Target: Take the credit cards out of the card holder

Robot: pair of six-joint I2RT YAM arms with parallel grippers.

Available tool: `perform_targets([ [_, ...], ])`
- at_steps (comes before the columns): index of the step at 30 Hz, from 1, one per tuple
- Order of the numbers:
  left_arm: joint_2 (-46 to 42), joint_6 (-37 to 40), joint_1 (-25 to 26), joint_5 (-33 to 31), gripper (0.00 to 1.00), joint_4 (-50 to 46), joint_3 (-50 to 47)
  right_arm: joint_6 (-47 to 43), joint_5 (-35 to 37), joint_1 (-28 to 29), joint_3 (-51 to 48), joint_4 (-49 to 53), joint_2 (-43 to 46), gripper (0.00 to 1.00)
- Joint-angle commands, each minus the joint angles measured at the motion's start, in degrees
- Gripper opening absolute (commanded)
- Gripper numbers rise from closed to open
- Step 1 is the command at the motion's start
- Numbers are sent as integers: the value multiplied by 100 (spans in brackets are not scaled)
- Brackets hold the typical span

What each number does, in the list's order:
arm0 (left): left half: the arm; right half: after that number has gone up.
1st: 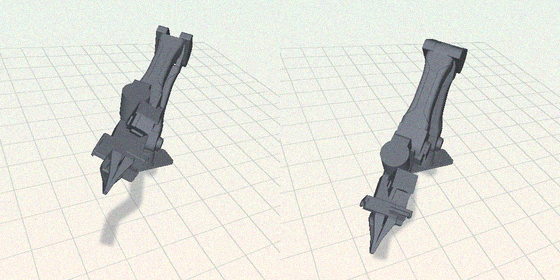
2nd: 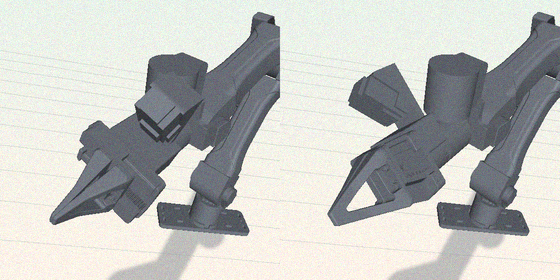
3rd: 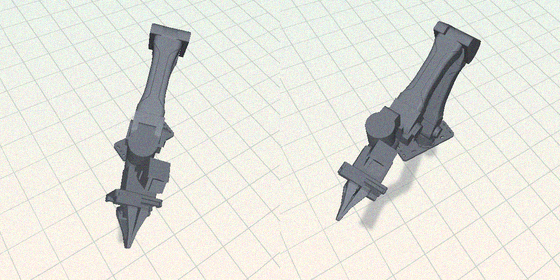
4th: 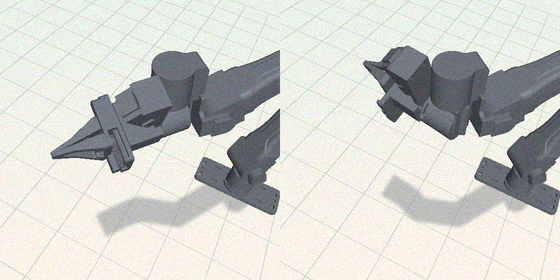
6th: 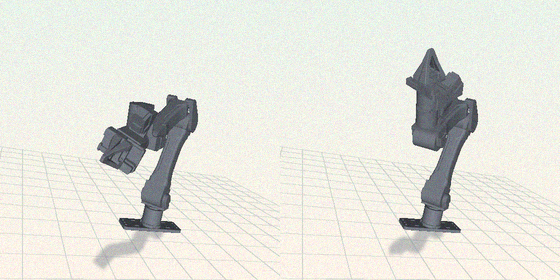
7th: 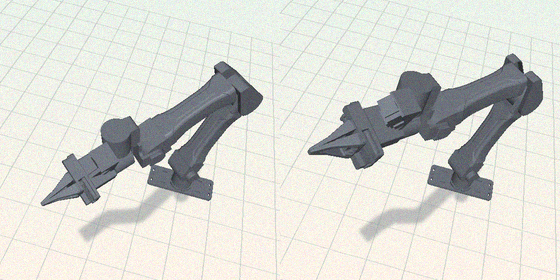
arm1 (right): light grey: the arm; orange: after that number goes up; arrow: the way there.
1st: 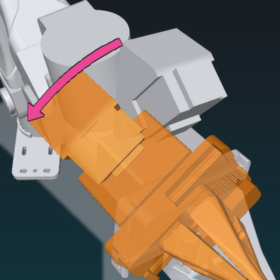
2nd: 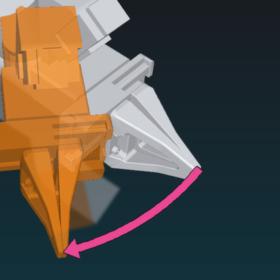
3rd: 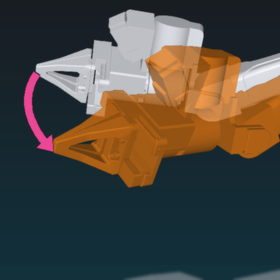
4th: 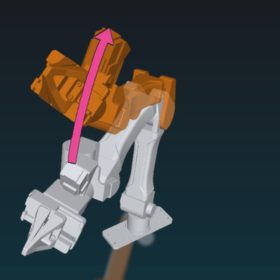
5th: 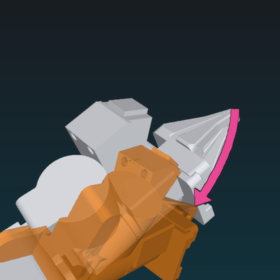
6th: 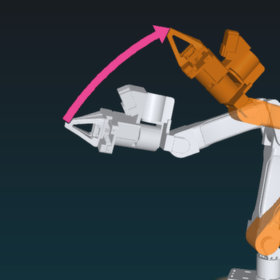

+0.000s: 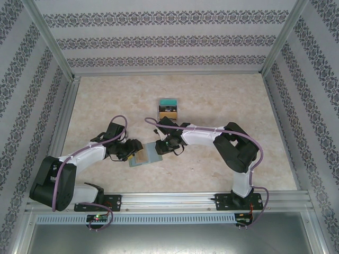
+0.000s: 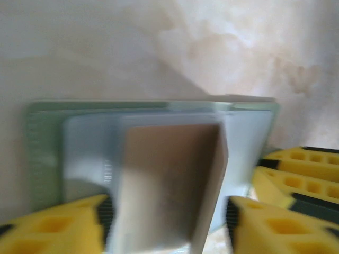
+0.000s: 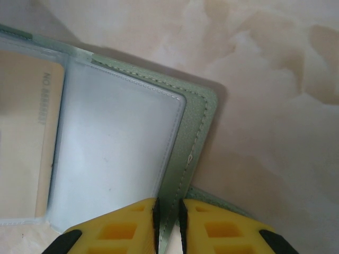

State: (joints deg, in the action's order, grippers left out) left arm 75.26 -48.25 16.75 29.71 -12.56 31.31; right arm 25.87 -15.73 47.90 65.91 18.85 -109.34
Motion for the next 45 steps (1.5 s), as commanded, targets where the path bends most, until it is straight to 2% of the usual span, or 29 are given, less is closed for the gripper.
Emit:
perform_targets([
  [1, 148, -25, 116, 247, 88, 267, -109, 125, -14, 149, 5, 72, -307, 23],
  [5, 234, -78, 154, 464, 97, 563, -175, 138, -27, 149, 7, 73, -314, 24],
  [9, 281, -111, 179, 576, 100, 680, -167, 155, -35, 157, -8, 55, -312, 26],
  [16, 228, -251, 222, 800, 100, 1007, -180, 182, -62, 158, -13, 48, -328, 27],
  [25, -428, -126, 247, 695, 99, 711, -65, 182, -53, 152, -22, 44, -345, 27],
  [32, -197, -157, 410, 907, 98, 997, 0, 198, -53, 151, -26, 24, -353, 27],
  [45, -24, -75, 563, 743, 98, 790, 146, 195, -40, 149, -33, 37, -350, 27],
])
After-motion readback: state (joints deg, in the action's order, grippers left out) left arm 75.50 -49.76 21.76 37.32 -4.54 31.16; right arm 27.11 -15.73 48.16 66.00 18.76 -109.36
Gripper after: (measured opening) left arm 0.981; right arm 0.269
